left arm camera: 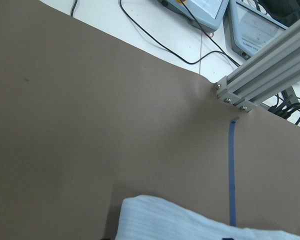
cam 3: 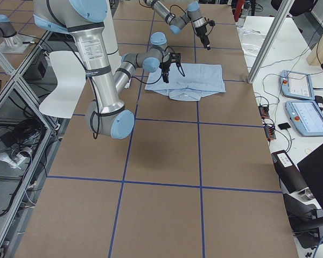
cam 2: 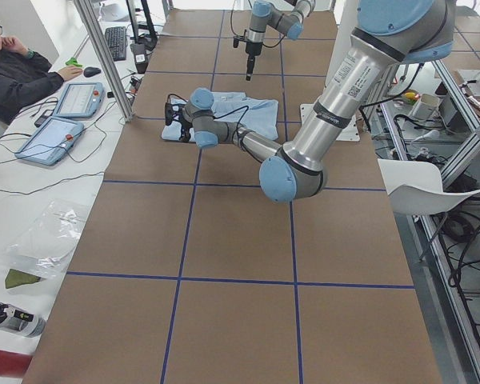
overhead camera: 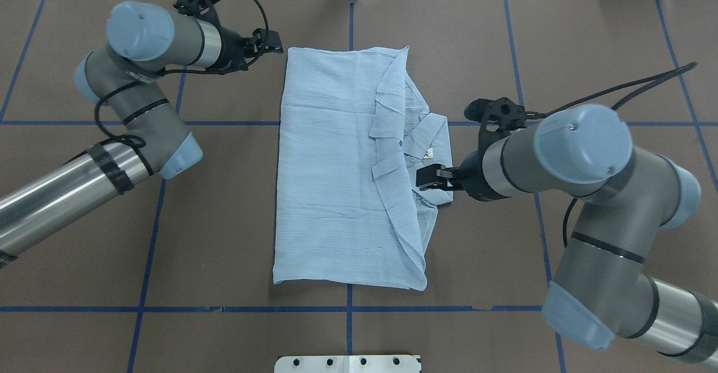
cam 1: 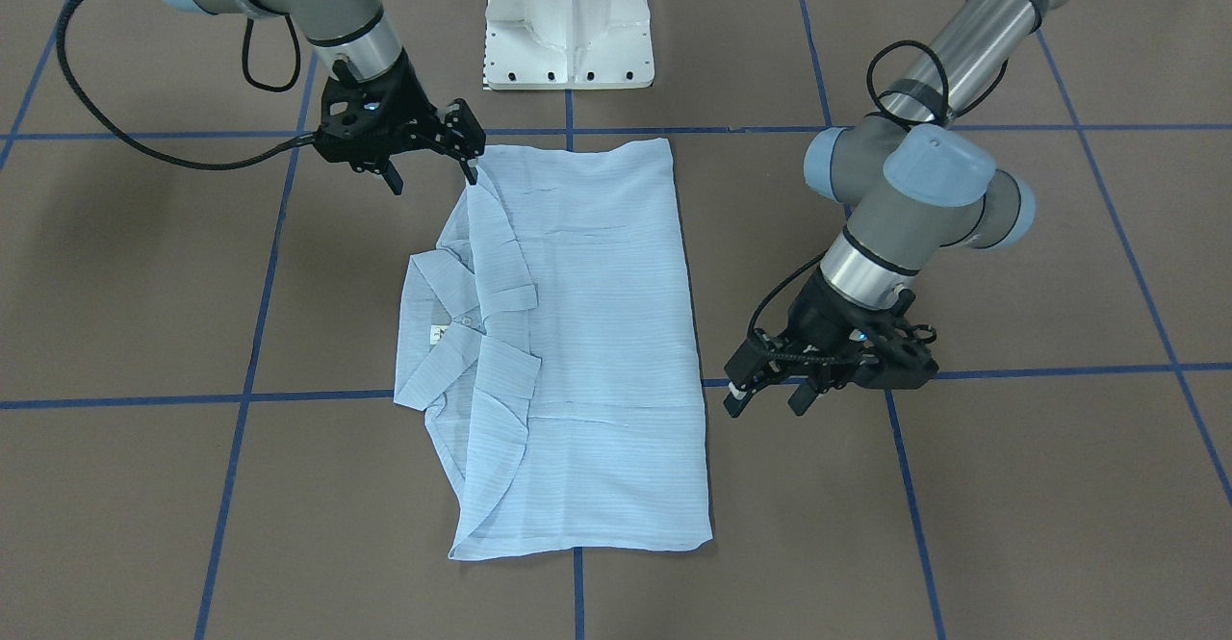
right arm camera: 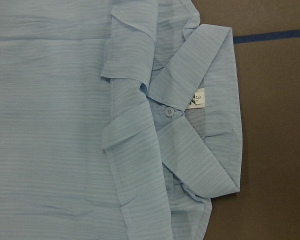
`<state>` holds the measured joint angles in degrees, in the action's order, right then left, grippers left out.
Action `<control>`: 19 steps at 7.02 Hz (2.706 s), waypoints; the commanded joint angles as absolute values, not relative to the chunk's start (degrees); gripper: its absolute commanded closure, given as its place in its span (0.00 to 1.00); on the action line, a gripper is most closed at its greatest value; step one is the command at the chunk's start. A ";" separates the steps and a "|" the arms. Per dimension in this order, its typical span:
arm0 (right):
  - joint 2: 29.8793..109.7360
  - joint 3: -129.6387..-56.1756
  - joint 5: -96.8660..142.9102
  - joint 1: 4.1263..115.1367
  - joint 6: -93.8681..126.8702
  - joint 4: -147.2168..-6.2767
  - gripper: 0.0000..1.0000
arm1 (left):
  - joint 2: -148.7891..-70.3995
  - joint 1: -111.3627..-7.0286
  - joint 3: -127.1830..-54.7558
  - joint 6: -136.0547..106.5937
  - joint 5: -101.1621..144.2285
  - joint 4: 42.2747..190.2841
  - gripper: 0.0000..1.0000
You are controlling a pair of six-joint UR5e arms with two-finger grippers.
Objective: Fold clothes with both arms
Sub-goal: 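Release the shirt and draw the right gripper back toward the robot, then move the right gripper over the collar toward the shirt's far end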
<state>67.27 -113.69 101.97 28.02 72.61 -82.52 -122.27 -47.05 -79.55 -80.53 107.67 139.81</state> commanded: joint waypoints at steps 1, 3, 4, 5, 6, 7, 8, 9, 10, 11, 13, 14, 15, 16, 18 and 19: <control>64.43 -107.87 95.65 23.22 64.65 -83.93 0.00 | -118.48 -47.11 -91.63 -79.89 110.38 129.86 0.00; 64.42 -105.22 91.69 18.39 60.74 -84.02 0.00 | -118.39 -46.85 -92.20 -79.98 110.39 129.11 0.00; 63.99 -103.99 91.50 17.76 60.73 -84.02 0.00 | -118.39 -46.85 -92.20 -79.98 110.30 129.02 0.00; 63.90 -103.10 91.49 17.41 60.82 -84.02 0.00 | -118.39 -46.76 -92.11 -79.98 110.39 129.11 0.00; 63.90 -102.92 91.41 17.32 60.82 -84.11 0.00 | -118.39 -46.67 -91.94 -80.07 110.30 129.11 0.00; 63.90 -102.83 91.41 17.23 60.82 -85.07 0.00 | -118.48 -46.67 -91.67 -80.07 110.30 129.11 0.00; 63.90 -102.83 91.41 17.31 60.73 -85.95 0.00 | -118.48 -46.67 -91.50 -80.07 110.39 129.11 0.00; 63.98 -102.83 91.41 17.75 59.69 -87.00 0.00 | -118.48 -46.58 -91.49 -80.07 110.30 129.11 0.00; 63.98 -102.92 91.49 18.36 59.33 -88.32 0.00 | -118.56 -46.58 -91.49 -80.16 110.30 129.11 0.00; 64.25 -103.35 91.76 19.50 58.37 -89.29 0.00 | -118.56 -46.50 -91.49 -80.16 110.39 129.11 0.00; 65.38 -104.93 92.20 22.66 54.43 -92.88 0.00 | -118.83 -46.23 -91.41 -80.33 110.39 129.11 0.00; 68.52 -106.25 92.02 23.11 53.88 -93.34 0.00 | -119.09 -46.14 -91.41 -80.42 110.39 129.02 0.00; 70.38 -106.61 91.93 23.64 53.79 -93.34 0.00 | -119.18 -46.14 -91.49 -80.42 110.39 129.02 0.00; 71.71 -107.92 92.19 24.43 53.62 -93.43 0.00 | -119.35 -46.14 -91.49 -80.42 110.39 129.02 0.00; 72.08 -111.17 93.76 27.92 51.52 -94.39 0.00 | -119.36 -46.14 -91.58 -80.16 110.39 129.02 0.00; 68.59 -110.14 93.78 28.56 51.33 -94.05 0.00 | -119.36 -46.14 -91.50 -80.07 110.39 129.02 0.00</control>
<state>71.27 -110.29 93.28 27.11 52.09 -94.03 -119.35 -46.14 -91.55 -80.20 110.39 129.03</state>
